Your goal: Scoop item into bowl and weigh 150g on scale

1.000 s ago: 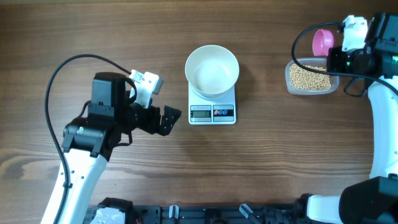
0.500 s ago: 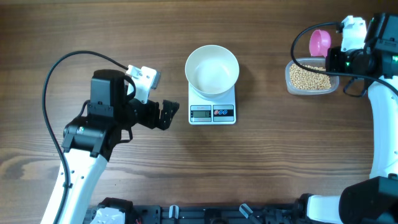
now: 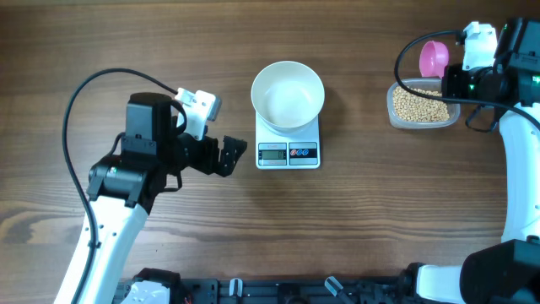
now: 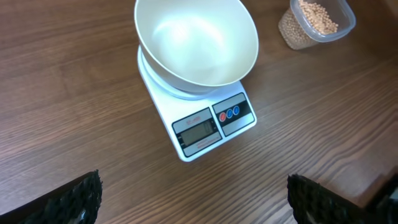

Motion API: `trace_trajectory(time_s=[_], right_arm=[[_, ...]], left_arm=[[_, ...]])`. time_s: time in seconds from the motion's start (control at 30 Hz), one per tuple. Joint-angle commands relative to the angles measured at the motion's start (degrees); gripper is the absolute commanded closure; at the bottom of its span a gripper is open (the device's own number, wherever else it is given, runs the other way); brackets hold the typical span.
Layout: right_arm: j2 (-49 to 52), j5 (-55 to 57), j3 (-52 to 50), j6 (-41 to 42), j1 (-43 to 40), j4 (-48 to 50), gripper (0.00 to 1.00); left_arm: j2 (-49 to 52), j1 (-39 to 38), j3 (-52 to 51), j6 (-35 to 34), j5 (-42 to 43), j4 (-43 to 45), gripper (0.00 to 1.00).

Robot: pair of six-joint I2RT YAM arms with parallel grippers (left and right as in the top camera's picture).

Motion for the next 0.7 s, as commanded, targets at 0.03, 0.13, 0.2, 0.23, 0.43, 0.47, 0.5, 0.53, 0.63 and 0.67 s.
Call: trace_trajectory(time_s=[0.03, 0.13, 0.2, 0.23, 0.43, 0.47, 0.5, 0.53, 0.63, 0.67], right_arm=[[0.76, -1.4, 0.07, 0.39, 0.11, 0.0, 0.96], [0.76, -1.4, 0.07, 0.39, 0.11, 0.0, 0.96], [0.76, -1.4, 0.07, 0.37, 0.11, 0.02, 0.96], [0.76, -1.4, 0.07, 0.37, 0.11, 0.0, 0.96], [0.76, -1.4, 0.07, 0.39, 0.11, -0.04, 0.96], [0.76, -1.4, 0.07, 0.39, 0.11, -0.04, 0.96], [0.76, -1.4, 0.07, 0.37, 0.11, -0.04, 0.96], [0.76, -1.4, 0.07, 0.39, 0.11, -0.04, 0.96], [0.76, -1.4, 0.07, 0.37, 0.11, -0.04, 0.96], [0.76, -1.4, 0.07, 0.37, 0.11, -0.04, 0.96]], left_arm=[[0.5, 0.42, -0.04, -0.33, 4.07, 0.22, 0.0], [0.5, 0.42, -0.04, -0.35, 4.46, 0.2, 0.0], [0.5, 0.44, -0.04, -0.35, 4.42, 0.24, 0.0], [0.5, 0.44, -0.04, -0.35, 4.42, 0.24, 0.0], [0.5, 0.44, -0.04, -0.37, 3.72, 0.17, 0.0], [0.5, 0.42, -0.04, -0.37, 3.72, 0.15, 0.0], [0.5, 0.44, -0.04, -0.37, 3.72, 0.15, 0.0], [0.5, 0.44, -0.04, -0.37, 3.74, 0.15, 0.0], [0.5, 0.42, -0.04, -0.37, 3.72, 0.11, 0.0], [0.5, 0.42, -0.04, -0.37, 3.72, 0.13, 0.0]])
